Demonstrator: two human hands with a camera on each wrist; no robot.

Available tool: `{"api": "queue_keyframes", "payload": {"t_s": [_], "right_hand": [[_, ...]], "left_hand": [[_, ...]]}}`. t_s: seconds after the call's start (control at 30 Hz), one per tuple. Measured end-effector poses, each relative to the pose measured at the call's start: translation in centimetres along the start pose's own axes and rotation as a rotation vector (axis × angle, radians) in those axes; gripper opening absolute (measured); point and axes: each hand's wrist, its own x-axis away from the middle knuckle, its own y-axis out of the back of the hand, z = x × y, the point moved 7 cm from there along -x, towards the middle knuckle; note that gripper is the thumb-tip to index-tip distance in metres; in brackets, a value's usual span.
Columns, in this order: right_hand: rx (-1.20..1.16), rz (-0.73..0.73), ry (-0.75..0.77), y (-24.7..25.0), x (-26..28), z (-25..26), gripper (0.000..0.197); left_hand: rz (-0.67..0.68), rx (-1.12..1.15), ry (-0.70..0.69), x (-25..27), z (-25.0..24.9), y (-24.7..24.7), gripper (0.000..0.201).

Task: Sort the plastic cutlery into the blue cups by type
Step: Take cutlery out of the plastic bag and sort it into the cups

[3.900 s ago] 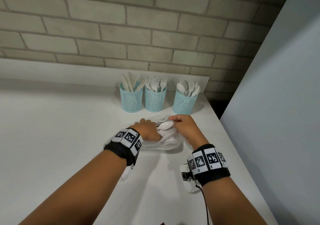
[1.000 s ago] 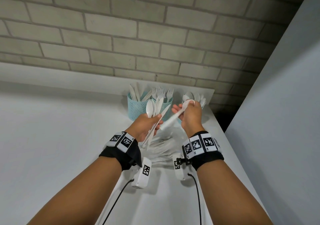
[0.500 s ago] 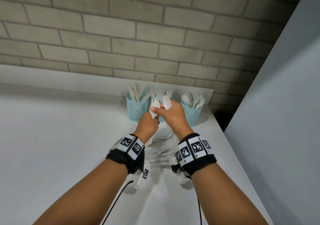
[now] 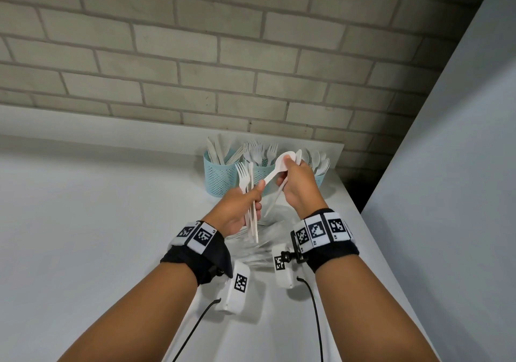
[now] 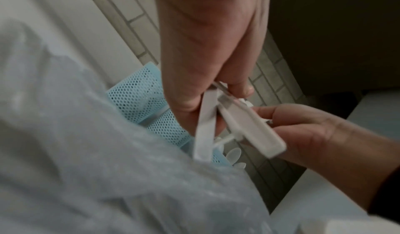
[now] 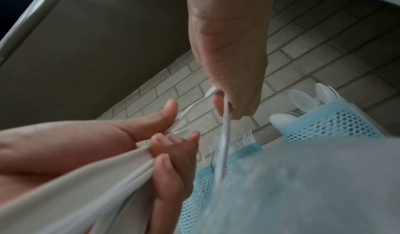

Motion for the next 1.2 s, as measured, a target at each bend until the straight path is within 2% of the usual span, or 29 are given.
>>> {"api": "queue_keyframes", "payload": {"t_s": [0.1, 0.2, 0.33, 0.4, 0.53, 0.67, 0.83, 0.9, 1.0, 1.13, 1.2], "right_hand": [[-0.18, 0.033, -0.041, -0.3, 0.1, 0.0, 0.019], [-0.252, 0.042, -0.011, -0.2, 0.3, 0.4, 0.016], [-0.35, -0.009, 0.021, 0.6, -0.3, 0.7, 0.008], [-0.357, -0.021, 0.065, 0.6, -0.2, 0.8, 0.014], [-0.289, -0.022, 0.174, 0.3, 0.2, 0.9, 0.023], [-0.162, 0.007, 0.171, 0.2, 0.4, 0.8, 0.011], [-0.246, -0.099, 0.11, 1.1, -0.7, 0.9, 0.008], [-0.239, -0.12, 0.12, 1.7, -1.5, 1.7, 0.026], [-0.283, -0.212, 0.232, 3.7, -2.1, 4.8, 0.039], [-0.25, -0.395, 0.492, 6.6, -2.9, 9.3, 0.04], [-0.188, -0.452, 0.567, 7.0, -3.6, 10.1, 0.041]], "left_hand": [[0.017, 0.12, 0.04, 0.1, 0.2, -0.2, 0.028], [-0.036, 0.186, 0.072, 0.2, 0.5, 0.2, 0.035], [-0.105, 0.171, 0.096, 0.0, 1.1, 0.9, 0.022], [-0.066, 0.19, 0.124, 0.0, 1.3, 0.3, 0.017], [0.024, 0.203, 0.124, 0.3, 1.0, -1.2, 0.026], [-0.033, 0.063, 0.032, 0.0, 0.7, -1.0, 0.015], [-0.041, 0.02, 0.01, -0.4, 0.6, -1.3, 0.013], [-0.024, 0.073, 0.017, -0.4, 0.4, -1.6, 0.013], [-0.012, 0.039, 0.018, -0.4, -0.2, -1.7, 0.016], [-0.002, 0.041, 0.007, -0.7, -0.8, -1.4, 0.021], [0.008, 0.06, 0.0, -1.1, -0.8, -1.4, 0.021]]}}
